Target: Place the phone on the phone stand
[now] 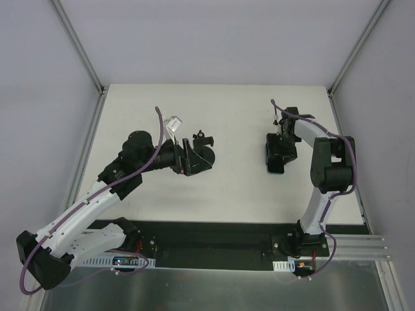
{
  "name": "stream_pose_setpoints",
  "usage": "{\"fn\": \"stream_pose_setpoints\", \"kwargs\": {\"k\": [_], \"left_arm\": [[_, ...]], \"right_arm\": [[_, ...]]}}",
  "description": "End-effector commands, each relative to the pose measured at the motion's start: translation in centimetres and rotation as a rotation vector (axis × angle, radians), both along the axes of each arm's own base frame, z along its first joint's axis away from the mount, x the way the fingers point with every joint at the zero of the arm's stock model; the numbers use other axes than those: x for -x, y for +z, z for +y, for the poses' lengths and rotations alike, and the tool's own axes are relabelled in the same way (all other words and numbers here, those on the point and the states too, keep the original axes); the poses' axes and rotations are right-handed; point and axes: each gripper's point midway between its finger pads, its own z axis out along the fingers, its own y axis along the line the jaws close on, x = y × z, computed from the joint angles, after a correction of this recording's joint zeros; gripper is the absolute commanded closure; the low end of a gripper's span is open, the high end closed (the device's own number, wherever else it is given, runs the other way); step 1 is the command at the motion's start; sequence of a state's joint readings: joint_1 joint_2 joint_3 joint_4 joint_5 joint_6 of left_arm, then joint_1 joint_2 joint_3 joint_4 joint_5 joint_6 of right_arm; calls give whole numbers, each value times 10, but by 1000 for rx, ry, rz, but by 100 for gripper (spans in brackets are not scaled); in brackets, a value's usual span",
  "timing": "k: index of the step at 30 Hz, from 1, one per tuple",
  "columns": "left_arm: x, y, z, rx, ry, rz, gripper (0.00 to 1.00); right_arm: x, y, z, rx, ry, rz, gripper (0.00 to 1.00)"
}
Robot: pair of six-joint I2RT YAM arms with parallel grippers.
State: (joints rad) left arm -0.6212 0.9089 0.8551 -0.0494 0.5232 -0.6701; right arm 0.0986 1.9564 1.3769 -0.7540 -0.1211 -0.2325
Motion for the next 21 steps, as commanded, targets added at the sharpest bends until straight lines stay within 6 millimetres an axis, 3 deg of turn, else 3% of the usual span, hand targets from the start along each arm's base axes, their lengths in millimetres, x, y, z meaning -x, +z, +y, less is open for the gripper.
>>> {"fn": "stream_pose_setpoints", "kwargs": {"k": [1,4,6,7,8,13,17,19,20,21], "left_arm": [[23,1,-11,29,-78,42,18],[36,-5,-24,14,-101,70,22],[50,-7,-35,4,-127,78,23],[46,-11,-38,-10,-98,81,25],[48,-13,-42,-10,-90,107,28],[55,-34,-68,-65,-56,201,35],[51,-37,-90,-101,-16,193,35],[49,-46,-99,-132,-13,195,34],[48,-47,-103,-143,-10,182,31],[40,-54,-104,-169,26,168,29]], "right_arm": [[17,1,13,-84,-65,-77,99],[24,1,22,-153,-101,-117,99],[17,10,30,-212,-131,-181,99],[25,6,31,-227,-146,-174,99],[17,16,34,-254,-150,-239,99],[20,30,43,-415,-241,-312,99],[24,44,49,-530,-263,-397,99],[34,45,53,-580,-279,-395,99],[29,53,56,-612,-258,-449,99],[41,47,60,-641,-255,-434,99]]}}
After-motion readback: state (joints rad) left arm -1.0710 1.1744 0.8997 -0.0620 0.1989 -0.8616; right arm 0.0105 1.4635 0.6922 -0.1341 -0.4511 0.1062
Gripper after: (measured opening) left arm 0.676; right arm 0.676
